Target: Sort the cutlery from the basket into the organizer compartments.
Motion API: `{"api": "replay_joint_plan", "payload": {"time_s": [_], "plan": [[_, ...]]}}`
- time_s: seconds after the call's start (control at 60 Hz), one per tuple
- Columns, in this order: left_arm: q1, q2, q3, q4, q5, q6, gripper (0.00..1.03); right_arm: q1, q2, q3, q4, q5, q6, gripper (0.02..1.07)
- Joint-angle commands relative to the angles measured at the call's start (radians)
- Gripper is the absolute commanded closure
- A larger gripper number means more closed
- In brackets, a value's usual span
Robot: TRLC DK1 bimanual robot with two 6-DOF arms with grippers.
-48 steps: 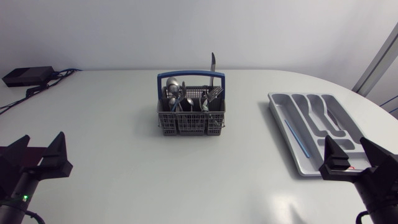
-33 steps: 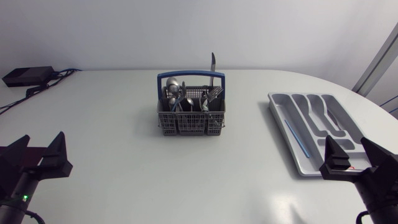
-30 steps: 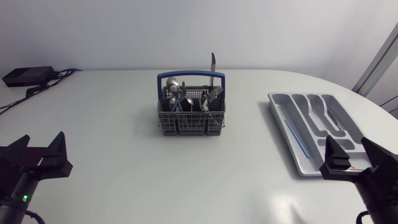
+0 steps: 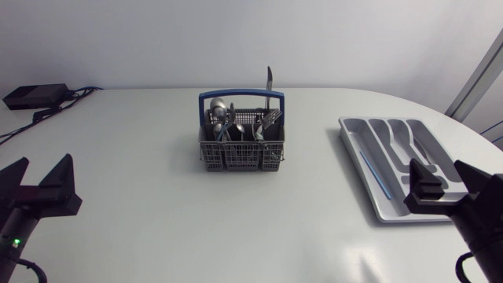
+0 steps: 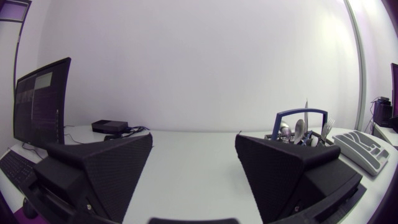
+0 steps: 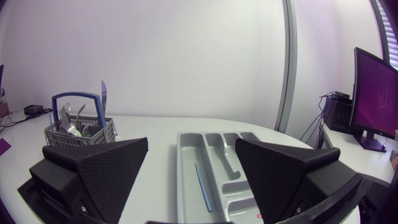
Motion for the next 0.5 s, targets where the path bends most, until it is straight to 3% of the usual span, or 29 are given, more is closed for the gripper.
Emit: {"api": "replay_joint_plan", "payload": {"time_s": [0.0,0.383,0.483], "plan": [[-0.034,0.073,0.068,0.006,-0.008,0.015,0.12,0.01,0.1,0.07,0.038,0.005,0.012,0.06],[-0.132,0.547,0.29,0.038,0.003,0.007,0.12,0.102,0.456,0.246,0.058,0.014,0.071,0.06],[-0.13,0.676,0.381,-0.013,0.085,-0.003,0.12,0.118,0.519,0.281,0.058,-0.001,0.088,0.06]]}}
